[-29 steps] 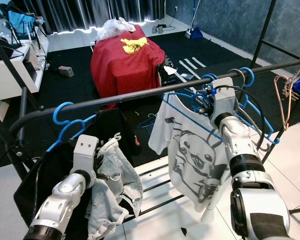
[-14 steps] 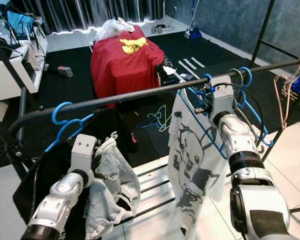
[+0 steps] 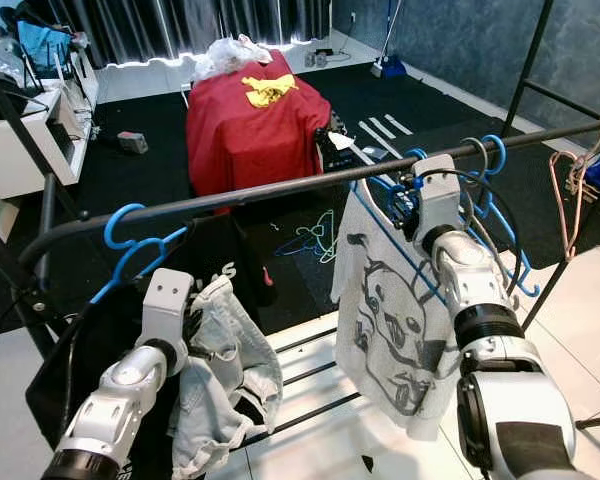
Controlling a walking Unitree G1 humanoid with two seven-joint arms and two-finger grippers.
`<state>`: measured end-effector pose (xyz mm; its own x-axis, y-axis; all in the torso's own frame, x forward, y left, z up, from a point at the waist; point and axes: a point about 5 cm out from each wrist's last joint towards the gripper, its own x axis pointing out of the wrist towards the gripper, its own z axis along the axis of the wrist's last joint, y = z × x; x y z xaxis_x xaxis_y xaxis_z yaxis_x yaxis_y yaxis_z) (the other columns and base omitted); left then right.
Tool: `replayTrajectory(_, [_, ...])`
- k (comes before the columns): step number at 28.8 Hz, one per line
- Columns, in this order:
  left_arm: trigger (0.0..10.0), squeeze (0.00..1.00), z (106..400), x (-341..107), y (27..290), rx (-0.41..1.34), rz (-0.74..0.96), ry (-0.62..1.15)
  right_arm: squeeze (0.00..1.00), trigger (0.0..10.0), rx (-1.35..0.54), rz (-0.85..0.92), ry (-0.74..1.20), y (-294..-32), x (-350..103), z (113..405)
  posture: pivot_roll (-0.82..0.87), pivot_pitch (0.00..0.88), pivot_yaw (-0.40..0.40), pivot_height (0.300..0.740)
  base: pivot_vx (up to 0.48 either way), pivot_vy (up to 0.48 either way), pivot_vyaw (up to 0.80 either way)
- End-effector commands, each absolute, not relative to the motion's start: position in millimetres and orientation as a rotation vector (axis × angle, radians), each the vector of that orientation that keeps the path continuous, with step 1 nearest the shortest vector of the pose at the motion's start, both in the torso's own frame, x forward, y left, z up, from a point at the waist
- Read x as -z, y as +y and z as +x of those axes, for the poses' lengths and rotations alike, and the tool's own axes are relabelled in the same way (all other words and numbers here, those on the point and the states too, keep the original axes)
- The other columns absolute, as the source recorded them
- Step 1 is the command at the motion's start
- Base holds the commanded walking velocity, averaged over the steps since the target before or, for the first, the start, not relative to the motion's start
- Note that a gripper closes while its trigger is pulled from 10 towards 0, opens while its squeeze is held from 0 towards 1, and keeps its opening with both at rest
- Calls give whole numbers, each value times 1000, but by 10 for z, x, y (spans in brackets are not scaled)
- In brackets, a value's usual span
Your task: Hang hanger
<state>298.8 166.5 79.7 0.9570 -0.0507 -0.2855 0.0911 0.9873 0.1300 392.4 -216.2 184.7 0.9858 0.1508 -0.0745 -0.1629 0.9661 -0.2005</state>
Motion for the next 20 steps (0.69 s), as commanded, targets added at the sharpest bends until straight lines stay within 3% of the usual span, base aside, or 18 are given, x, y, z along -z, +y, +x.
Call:
replayTrajectory(1, [10000,0,2991,-827,1753,55,168,272,1000,10000,-168,-201,73,-2101,-1792,3902,34,0,28,740,0,0,0])
replayTrajectory(13, [10000,0,2956,-814,1760,52,167,275,1000,10000,-141,-215,54,-2088,-1722,3777,38,0,31,740,0,0,0])
replayTrajectory(14, [10000,0,2955,-812,1764,54,169,276,180,10000,-115,-217,20,-2081,-1749,3733,31,2,41,740,0,0,0])
replayTrajectory(15, [10000,0,2954,-810,1767,56,171,277,180,10000,-95,-218,-6,-2076,-1771,3695,31,2,41,740,0,0,0])
replayTrajectory(16, [10000,0,2955,-809,1764,58,171,278,0,10000,-94,-214,-42,-2057,-1808,3661,34,4,40,740,0,0,0])
replayTrajectory(20, [10000,0,2956,-812,1765,57,170,278,0,10000,-148,-230,-135,-1968,-1931,3602,36,4,37,740,0,0,0])
